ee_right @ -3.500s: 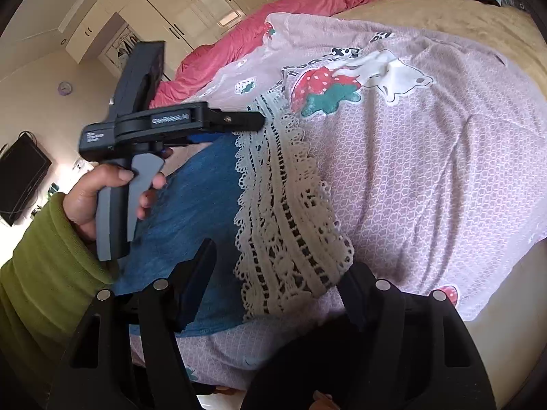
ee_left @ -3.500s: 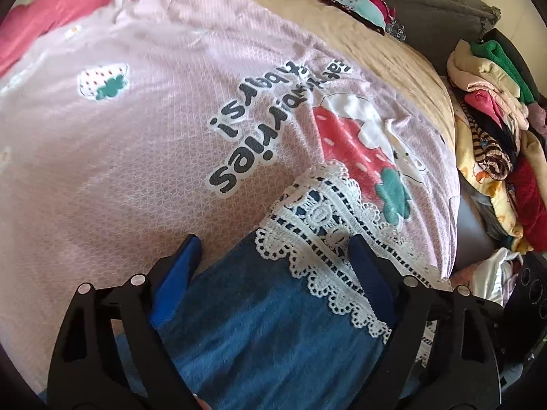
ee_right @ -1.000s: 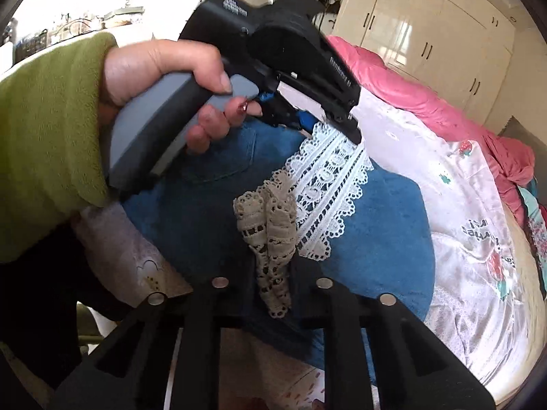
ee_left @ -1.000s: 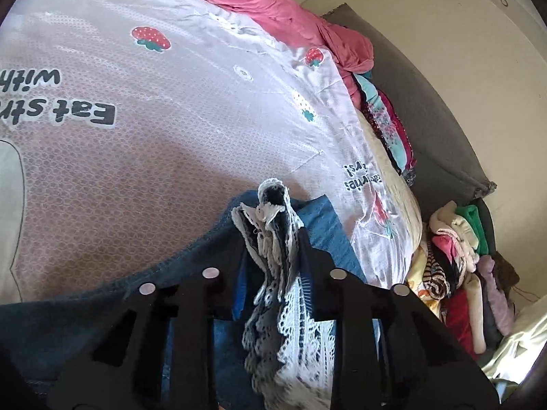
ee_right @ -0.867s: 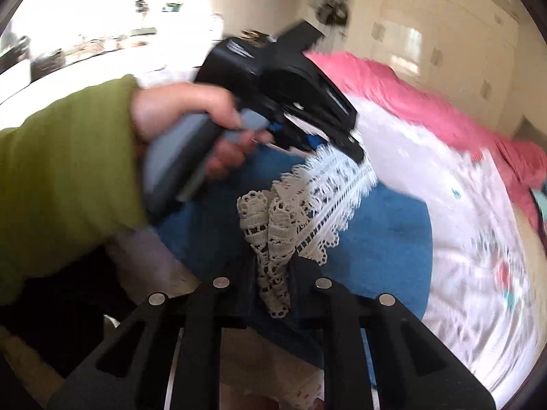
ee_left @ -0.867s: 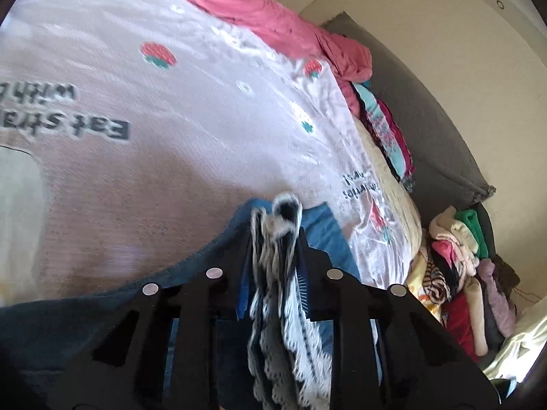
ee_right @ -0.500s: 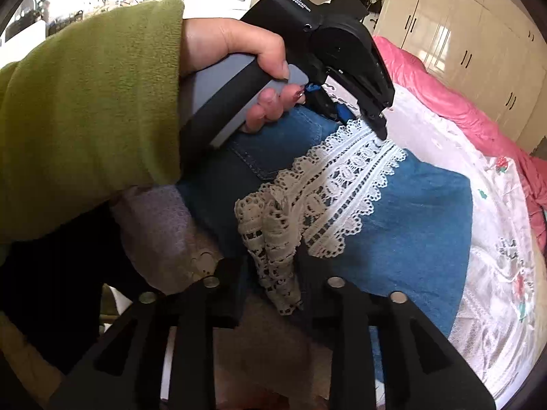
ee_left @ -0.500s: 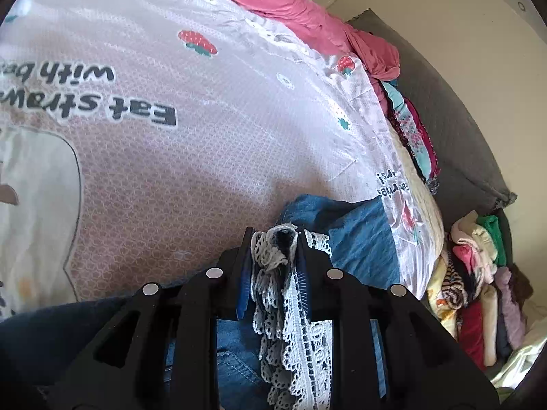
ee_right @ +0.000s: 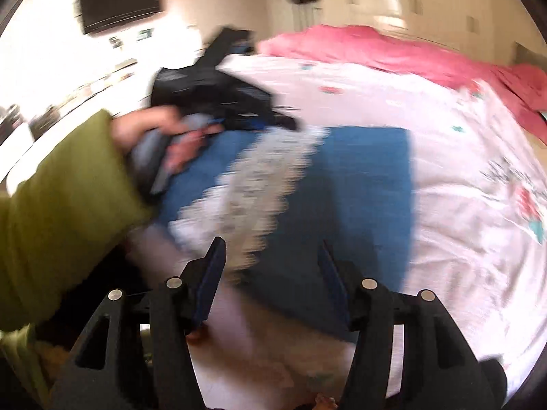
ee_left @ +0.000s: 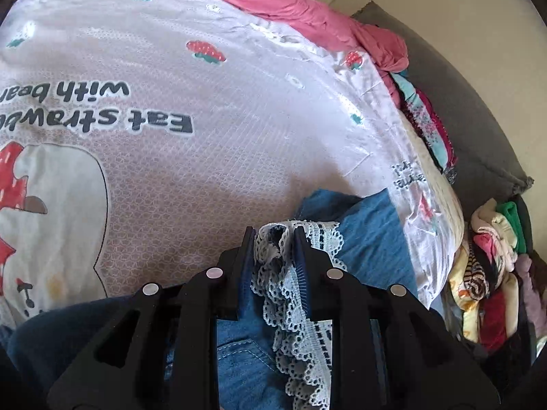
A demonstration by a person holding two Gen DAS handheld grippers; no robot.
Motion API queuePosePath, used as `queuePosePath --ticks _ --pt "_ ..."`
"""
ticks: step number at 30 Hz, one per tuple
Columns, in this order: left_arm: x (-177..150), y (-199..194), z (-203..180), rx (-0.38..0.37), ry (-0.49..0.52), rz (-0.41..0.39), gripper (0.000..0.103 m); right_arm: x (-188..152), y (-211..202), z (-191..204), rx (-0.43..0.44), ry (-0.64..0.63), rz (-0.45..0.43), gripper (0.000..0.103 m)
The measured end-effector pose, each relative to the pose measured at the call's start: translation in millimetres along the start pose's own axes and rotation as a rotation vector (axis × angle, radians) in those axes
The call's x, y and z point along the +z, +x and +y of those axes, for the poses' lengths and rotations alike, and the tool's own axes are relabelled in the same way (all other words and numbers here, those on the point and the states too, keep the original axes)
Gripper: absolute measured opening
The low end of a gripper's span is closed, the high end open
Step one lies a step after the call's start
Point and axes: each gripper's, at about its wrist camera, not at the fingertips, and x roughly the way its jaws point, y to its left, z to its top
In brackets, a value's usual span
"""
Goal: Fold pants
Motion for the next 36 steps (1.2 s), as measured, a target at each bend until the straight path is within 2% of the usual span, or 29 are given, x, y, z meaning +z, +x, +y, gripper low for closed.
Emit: queuePosePath --ticks 4,5,11,13,18,21,26,36 --pt "-2.4 6.1 0.3 0.020 0.019 0.009 0.018 -10.3 15.3 -23.7 -0.081 0.036 0.097 0.054" --pt "-3.1 9.1 2.7 0.021 0.013 0.016 0.020 -19.3 15.5 -17.8 -0.088 0.040 0.111 0.054" --pt "-4.6 8.7 4.6 0.024 0.008 0.009 0.024 -34.5 15.0 -3.6 -0.121 -0.006 0.106 0.055" --pt "-3.8 5.0 1.2 0.035 0.014 -0.004 0.027 -40.1 20.6 -6.3 -0.120 -0.006 0.102 0.055" --pt "-6.9 -22.9 -16.6 0.052 0.058 -0.077 0.045 -44.6 12.2 -6.5 -0.109 0.007 0.094 0.055" --pt "-19.3 -41.3 -24.5 0.064 0.073 -0.120 0.050 -46.4 11.0 -7.1 -0.104 0.013 0.087 0.055" --pt "-47.5 -69.1 -27.6 0.080 0.043 -0.169 0.055 -47.3 9.2 -10.5 -0.089 0.027 0.082 0.056" --pt "-86.7 -99.1 -41.4 0.144 0.061 -0.194 0.067 -51.7 2.2 -14.3 -0.058 0.056 0.093 0.060"
